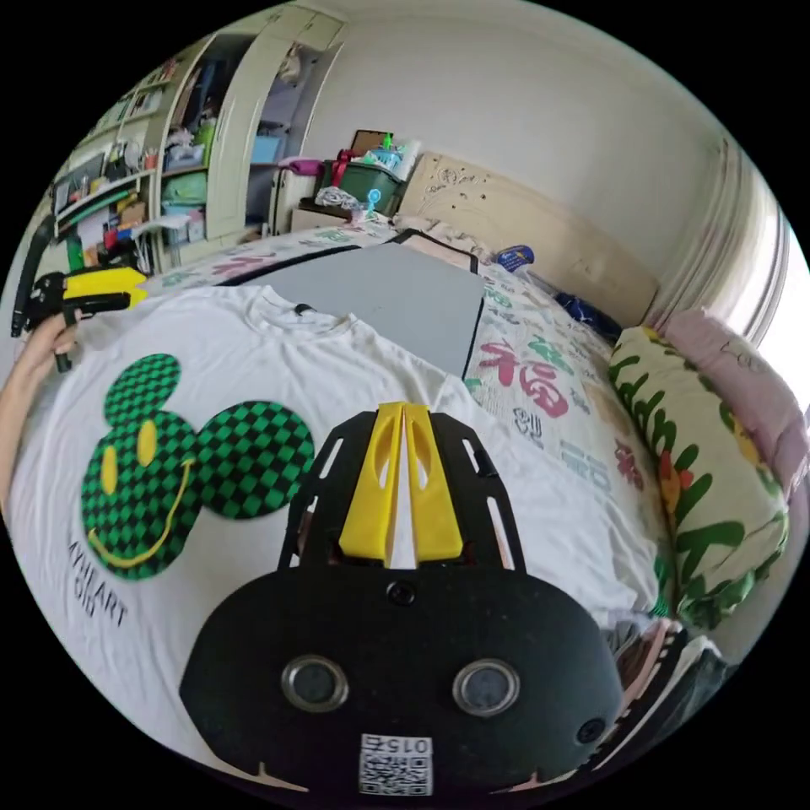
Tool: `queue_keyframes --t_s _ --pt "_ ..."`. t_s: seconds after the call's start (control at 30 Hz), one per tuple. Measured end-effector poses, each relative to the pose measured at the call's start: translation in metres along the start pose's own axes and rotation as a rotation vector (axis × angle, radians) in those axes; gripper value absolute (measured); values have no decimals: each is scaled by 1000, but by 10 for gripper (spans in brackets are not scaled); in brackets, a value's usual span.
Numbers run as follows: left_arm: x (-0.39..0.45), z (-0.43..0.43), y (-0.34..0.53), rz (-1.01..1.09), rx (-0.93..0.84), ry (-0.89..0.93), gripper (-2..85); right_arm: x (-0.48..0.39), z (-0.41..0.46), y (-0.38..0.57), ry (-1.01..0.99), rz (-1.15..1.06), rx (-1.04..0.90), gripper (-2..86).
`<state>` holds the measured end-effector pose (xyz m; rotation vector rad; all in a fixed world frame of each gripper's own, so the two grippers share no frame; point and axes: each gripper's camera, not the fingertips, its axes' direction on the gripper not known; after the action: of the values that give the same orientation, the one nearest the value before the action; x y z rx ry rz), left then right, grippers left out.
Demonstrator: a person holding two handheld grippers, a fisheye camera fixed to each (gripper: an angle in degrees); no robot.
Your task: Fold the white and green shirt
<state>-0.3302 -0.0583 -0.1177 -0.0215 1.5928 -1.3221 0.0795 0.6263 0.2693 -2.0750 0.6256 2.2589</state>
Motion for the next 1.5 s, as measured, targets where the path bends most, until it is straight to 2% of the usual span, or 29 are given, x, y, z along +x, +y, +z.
queue_keyframes --t_s 0.13,0.23,0.3,0.4,0.43,0.47,0.57,0.63,0.7,0.8,0.83,0.9,0.93,1.03,1.17,1.5 --pt "-78 -107 63 -95 56 258 143 79 -107 80 -295 178 10 63" --pt "-150 -149 116 -265 128 327 160 131 -164 132 -528 309 92 100" --pt "-196 -153 151 -409 166 396 178 158 -186 155 -586 365 147 118" --pt "-267 -124 218 -698 204 623 203 199 -200 178 -634 501 185 138" --pt "-294 -116 230 -776 220 769 205 214 -205 177 -705 528 184 140" --pt "-307 -115 228 -766 222 830 206 225 -211 175 -737 547 179 138" --pt "-303 -116 192 -622 34 714 205 246 -217 169 -767 648 96 115" --pt "-306 -122 181 -562 16 682 204 251 -221 160 -796 657 36 109" --pt "-322 -121 186 -597 29 718 189 254 -230 150 -787 653 -5 108" --pt "-338 -98 189 -581 -10 957 116 256 -252 135 -789 622 -8 109" --pt "-334 -86 181 -546 -90 984 86 256 -258 128 -812 602 -21 108" --pt "-333 -79 175 -538 -171 915 43 257 -267 120 -822 590 -31 103" --pt "-338 -77 178 -551 -166 906 14 255 -273 113 -831 572 -37 94" --pt "-349 -74 192 -593 -122 907 -2 238 -278 89 -861 477 -130 57" --pt "-341 -64 198 -568 -151 817 -8 236 -301 75 -809 496 -142 7" --pt "-303 -26 243 -517 -197 668 -8 227 -341 45 -762 478 -157 -4"
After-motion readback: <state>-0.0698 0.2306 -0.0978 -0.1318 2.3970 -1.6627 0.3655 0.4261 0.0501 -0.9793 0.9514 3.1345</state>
